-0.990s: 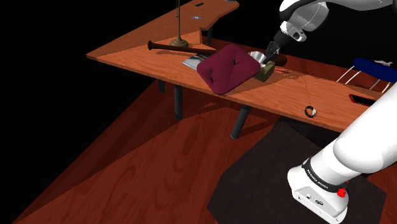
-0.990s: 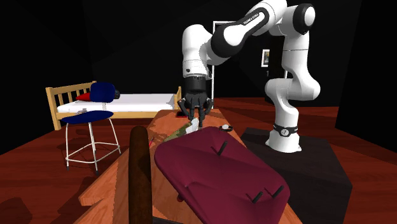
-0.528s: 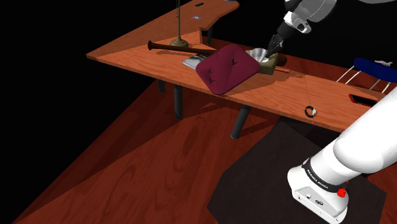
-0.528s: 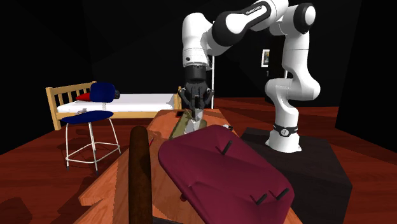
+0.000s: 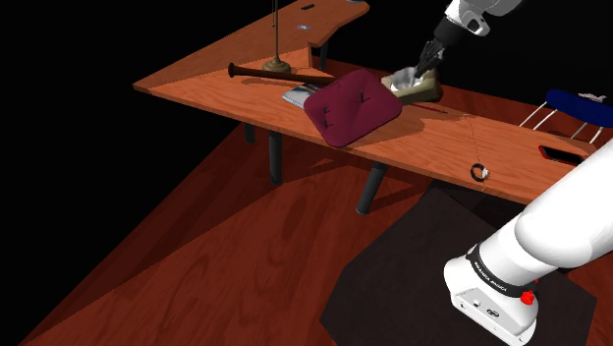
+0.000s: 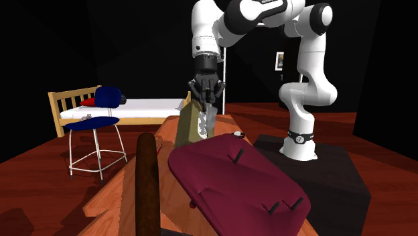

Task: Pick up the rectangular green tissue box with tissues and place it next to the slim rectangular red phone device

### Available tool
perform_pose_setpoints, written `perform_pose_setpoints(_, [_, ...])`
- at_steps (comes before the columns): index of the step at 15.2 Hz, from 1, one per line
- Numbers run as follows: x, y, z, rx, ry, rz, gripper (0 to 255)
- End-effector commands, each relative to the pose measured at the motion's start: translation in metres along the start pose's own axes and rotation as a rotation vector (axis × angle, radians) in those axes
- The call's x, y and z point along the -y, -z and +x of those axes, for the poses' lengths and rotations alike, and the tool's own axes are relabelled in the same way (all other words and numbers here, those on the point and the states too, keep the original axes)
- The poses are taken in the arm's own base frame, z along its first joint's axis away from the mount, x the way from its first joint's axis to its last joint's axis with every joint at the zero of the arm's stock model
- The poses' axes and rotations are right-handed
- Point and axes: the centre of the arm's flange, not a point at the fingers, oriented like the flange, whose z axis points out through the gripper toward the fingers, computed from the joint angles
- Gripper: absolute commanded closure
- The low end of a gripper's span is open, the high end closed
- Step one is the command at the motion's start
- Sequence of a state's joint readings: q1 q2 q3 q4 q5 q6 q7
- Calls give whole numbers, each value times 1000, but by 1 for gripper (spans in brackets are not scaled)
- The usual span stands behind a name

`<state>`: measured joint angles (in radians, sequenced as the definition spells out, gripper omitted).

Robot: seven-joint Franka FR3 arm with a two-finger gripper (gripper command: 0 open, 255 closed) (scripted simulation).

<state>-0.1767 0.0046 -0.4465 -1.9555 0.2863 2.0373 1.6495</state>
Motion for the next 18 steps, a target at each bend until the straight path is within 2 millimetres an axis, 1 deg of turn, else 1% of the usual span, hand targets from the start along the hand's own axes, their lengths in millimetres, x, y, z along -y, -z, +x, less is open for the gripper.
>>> perform_pose_setpoints(1, [1, 10, -4, 1, 1, 0, 255])
perform_pose_setpoints(18, [5, 96, -28, 1, 1, 0, 255])
